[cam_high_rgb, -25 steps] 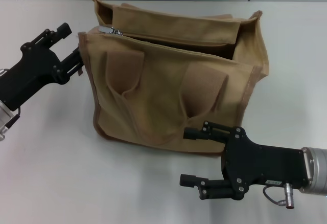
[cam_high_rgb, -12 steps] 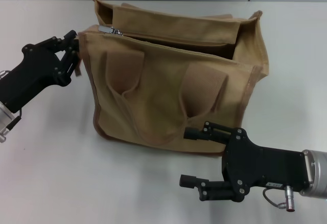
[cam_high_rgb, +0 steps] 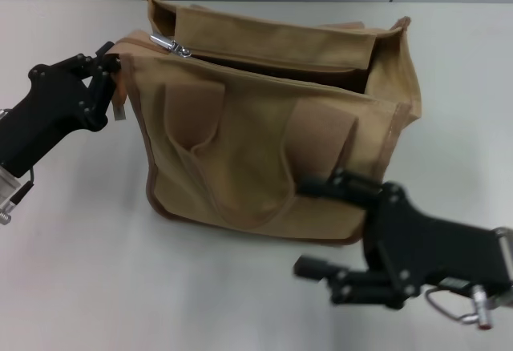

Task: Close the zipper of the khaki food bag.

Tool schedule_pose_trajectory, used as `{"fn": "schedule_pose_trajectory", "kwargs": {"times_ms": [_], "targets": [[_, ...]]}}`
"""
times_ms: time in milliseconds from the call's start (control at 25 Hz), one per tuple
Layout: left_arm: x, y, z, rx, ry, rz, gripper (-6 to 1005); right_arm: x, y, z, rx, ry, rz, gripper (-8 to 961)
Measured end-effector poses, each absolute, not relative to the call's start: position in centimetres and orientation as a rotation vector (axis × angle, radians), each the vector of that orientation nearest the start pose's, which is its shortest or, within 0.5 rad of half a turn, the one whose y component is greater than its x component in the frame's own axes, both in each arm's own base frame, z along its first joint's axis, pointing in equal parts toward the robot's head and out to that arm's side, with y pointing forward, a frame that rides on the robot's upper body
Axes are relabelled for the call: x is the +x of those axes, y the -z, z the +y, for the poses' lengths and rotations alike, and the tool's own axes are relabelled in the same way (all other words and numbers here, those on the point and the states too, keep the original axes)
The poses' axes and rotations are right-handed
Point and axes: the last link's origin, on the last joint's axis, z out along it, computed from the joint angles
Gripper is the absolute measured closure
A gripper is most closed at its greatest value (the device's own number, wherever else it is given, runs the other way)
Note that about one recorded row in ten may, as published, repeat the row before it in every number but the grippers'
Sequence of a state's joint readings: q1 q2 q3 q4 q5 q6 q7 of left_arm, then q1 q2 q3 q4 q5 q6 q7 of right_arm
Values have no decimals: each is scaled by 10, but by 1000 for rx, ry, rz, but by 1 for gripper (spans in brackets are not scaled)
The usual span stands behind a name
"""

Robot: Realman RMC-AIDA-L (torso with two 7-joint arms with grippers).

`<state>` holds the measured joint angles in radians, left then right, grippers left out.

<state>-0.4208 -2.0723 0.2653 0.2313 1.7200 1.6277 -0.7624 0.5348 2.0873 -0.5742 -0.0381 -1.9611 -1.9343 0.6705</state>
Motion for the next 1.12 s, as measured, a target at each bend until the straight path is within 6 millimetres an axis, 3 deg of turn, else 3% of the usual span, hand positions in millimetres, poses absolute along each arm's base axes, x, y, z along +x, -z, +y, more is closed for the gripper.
{"fn": "schedule_pose_trajectory", "kwargs": {"times_ms": [120, 400, 720, 920, 1120], "targets": [[-299, -12, 290, -2061, 1149, -435, 969, 227, 41, 239, -2604, -1604, 361, 127], [-291, -15, 284, -2066, 1225, -391, 968, 226, 22, 263, -2527, -1621, 433, 127], [-285, -23, 272, -2033, 1342, -358, 968, 211, 28, 290, -2550, -1560, 454, 128], [-285, -26, 269, -2018, 1375, -366, 968, 206, 28, 296, -2472, -1521, 255, 128], [-284, -25, 271, -2020, 1378, -371, 968, 203, 20, 301, -2252, -1479, -15, 128]]}}
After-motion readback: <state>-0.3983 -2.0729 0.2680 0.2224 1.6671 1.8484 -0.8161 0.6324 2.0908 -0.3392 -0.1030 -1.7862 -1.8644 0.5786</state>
